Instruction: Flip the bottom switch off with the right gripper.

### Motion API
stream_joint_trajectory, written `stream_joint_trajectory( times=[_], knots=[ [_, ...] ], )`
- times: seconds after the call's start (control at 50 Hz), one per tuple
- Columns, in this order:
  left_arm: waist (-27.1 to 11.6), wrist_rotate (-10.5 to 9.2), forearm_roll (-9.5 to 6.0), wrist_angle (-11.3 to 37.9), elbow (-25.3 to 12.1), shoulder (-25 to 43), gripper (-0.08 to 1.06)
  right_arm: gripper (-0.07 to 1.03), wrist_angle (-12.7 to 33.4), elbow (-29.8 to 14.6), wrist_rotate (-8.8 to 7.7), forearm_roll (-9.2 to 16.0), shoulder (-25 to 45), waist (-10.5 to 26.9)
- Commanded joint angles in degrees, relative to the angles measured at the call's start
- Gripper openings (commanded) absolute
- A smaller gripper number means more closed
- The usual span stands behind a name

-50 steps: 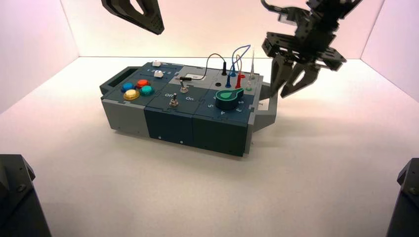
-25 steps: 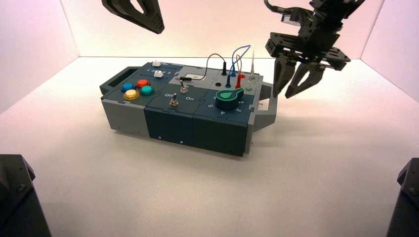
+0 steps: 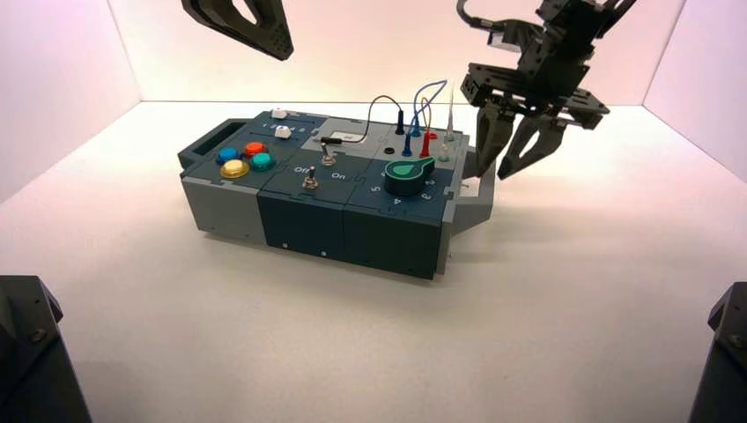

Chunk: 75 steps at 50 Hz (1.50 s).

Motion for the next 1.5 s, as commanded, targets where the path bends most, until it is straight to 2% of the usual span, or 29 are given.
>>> stream_joint_trajectory(
  times=[0.02, 0.14, 0.3, 0.6, 0.96, 1.5],
  knots=[
    [-0.3, 0.18, -0.09, -0.4, -1.3, -0.3, -0.03, 0.41, 0.0, -1.1, -0.18, -0.1, 0.4, 0.0],
    [-0.3, 0.18, -0.09, -0.5, -1.3, -0.2, -0.03, 0.1, 0.0, -1.4, -0.35, -0.2, 0.9, 0.0],
    [-0.3, 0.18, -0.09, -0.4, -1.1, 0.2, -0.03, -0.02, 0.0, -1.8, -0.53, -0.3, 0.6, 0.0],
    [-1.0, 0.18, -0.09, 0.4, -0.1, 4.0, -0.03, -0.02, 0.0, -2.2, -0.53, -0.4, 0.8, 0.0],
    [-3.1, 0.18, -0.09, 0.0, -2.7, 13.1, -0.03, -0.02, 0.1, -2.3, -0.62, -0.4, 1.0, 0.0],
    [-3.2, 1.14, 0.26, -1.6, -5.6, 23.1, -0.03, -0.02, 0.0, -2.5, -0.88, -0.5, 1.0, 0.0]
  ],
)
